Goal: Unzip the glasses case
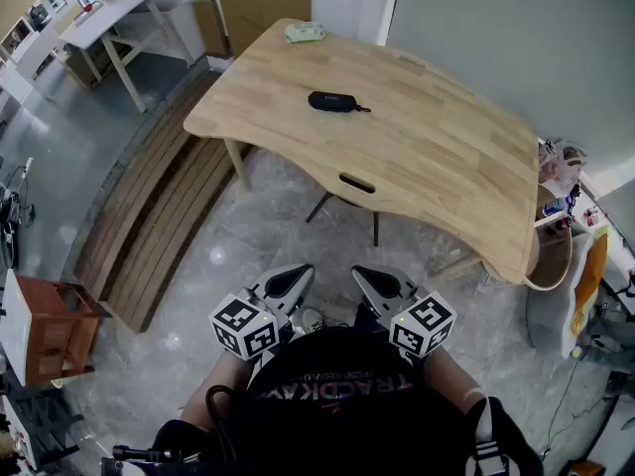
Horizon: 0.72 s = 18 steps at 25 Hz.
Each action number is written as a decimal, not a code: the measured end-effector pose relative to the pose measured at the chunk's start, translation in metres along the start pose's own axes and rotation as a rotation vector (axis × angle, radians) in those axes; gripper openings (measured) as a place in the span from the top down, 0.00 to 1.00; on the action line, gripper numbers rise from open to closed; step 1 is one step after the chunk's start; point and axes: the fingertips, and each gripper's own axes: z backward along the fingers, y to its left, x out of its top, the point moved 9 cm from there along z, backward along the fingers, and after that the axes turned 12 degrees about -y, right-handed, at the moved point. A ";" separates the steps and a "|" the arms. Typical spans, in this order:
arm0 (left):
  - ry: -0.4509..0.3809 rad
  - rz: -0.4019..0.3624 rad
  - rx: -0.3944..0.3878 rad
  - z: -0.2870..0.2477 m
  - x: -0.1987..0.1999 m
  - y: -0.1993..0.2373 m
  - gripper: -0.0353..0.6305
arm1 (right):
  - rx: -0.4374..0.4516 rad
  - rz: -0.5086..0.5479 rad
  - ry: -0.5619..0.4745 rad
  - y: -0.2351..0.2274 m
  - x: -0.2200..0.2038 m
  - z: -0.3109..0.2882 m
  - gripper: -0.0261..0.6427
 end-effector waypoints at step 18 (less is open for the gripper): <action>0.003 0.020 0.003 -0.002 0.001 0.007 0.93 | 0.008 -0.008 -0.002 -0.002 0.003 -0.009 0.94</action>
